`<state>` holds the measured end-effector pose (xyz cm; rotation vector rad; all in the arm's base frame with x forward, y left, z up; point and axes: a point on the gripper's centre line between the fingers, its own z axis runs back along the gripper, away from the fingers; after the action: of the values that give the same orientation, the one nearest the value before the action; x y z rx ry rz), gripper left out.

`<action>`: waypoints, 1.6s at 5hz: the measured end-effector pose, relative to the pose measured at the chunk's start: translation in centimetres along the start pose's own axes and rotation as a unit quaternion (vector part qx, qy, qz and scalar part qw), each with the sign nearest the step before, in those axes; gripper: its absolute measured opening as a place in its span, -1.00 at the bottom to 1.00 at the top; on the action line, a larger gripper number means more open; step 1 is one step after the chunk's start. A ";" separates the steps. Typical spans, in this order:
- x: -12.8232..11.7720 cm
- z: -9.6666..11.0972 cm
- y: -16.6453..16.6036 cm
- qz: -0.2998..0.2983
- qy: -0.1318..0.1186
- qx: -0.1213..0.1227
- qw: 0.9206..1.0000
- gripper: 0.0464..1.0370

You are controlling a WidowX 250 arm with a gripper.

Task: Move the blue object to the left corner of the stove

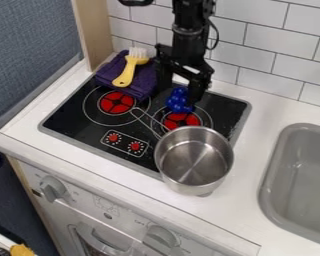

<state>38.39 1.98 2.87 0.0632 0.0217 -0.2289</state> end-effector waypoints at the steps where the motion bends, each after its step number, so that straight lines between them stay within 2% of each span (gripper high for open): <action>1: 0.0 -1.1 -0.5 -0.001 0.014 -0.011 1.000 0.93; 2: 0.2 -1.0 -1.3 -0.019 0.012 -0.013 1.000 0.82; 3: 0.2 -1.1 -1.4 -0.028 0.005 -0.015 0.999 0.54; 4: -0.4 0.6 -1.3 -0.023 -0.011 -0.013 1.000 0.54; 5: -1.6 3.7 1.1 0.023 -0.037 -0.007 0.999 0.54; 6: -5.3 5.1 5.3 0.094 -0.029 -0.002 0.995 0.54; 7: -9.2 3.7 8.4 0.143 0.000 0.004 0.990 0.54; 8: -12.7 1.4 11.2 0.190 0.010 0.020 0.982 0.54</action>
<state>28.59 15.66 5.35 0.1077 0.0248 0.1531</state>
